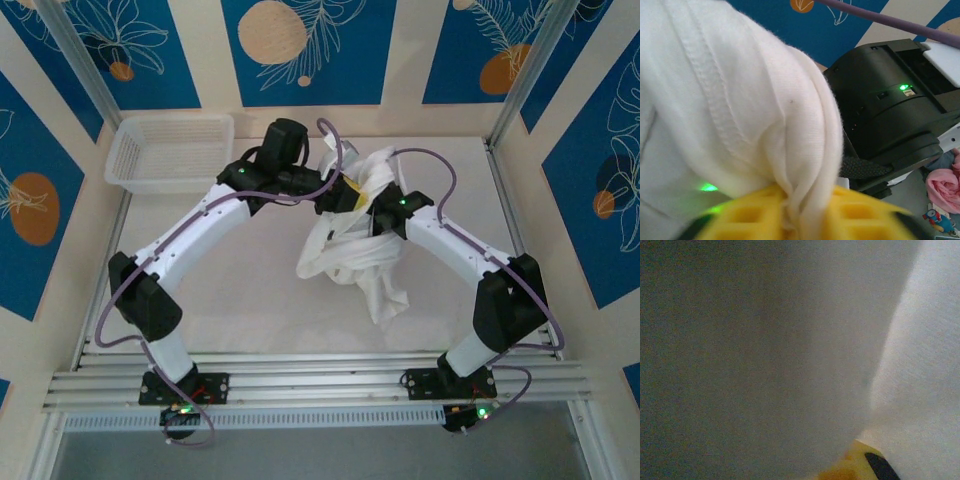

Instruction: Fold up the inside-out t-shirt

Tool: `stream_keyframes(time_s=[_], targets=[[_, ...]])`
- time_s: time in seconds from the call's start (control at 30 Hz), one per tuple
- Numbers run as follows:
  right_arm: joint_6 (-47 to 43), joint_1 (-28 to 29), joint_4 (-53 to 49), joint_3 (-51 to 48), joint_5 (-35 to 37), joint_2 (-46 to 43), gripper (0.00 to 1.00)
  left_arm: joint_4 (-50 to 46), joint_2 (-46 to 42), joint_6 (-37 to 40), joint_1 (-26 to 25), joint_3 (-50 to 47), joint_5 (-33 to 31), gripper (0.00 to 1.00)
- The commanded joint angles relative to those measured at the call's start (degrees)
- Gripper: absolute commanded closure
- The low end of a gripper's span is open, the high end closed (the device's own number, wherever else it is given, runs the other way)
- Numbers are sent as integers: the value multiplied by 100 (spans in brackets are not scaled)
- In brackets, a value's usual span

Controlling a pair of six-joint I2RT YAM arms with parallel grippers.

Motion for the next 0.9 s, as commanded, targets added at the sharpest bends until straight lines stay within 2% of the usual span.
stream_keyframes(time_s=[0.0,0.13,0.27,0.37,0.5,0.57,0.67,0.77,0.87], targets=[[-164,80,-74,-25,128,-60,100,-130,-274,-47,22,156,-417,100],[-489,375,-133,-325,227,-161,100,-139,-305,-563,278,634,-1521,100],[-778,748,-130,-729,173,-451,100,-140,-123,-1275,879,954,-2587,100],[-958,918,-23,-946,-157,-864,100,-188,226,-1570,1276,1045,-2494,100],[-1158,1018,371,-1019,-581,-1667,100,-722,720,-1441,1360,1024,-2857,100],[-1067,982,503,-901,-197,-2015,100,-900,894,-1468,1375,840,-2939,100],[-622,650,520,-520,727,-2442,100,-618,820,-1534,1402,-6,-3083,100],[-263,161,1044,-355,626,-2849,100,-344,778,-1638,1531,-801,-3327,100],[24,-126,1660,-330,303,-3040,100,-344,941,-1710,1722,-1131,-3157,100]])
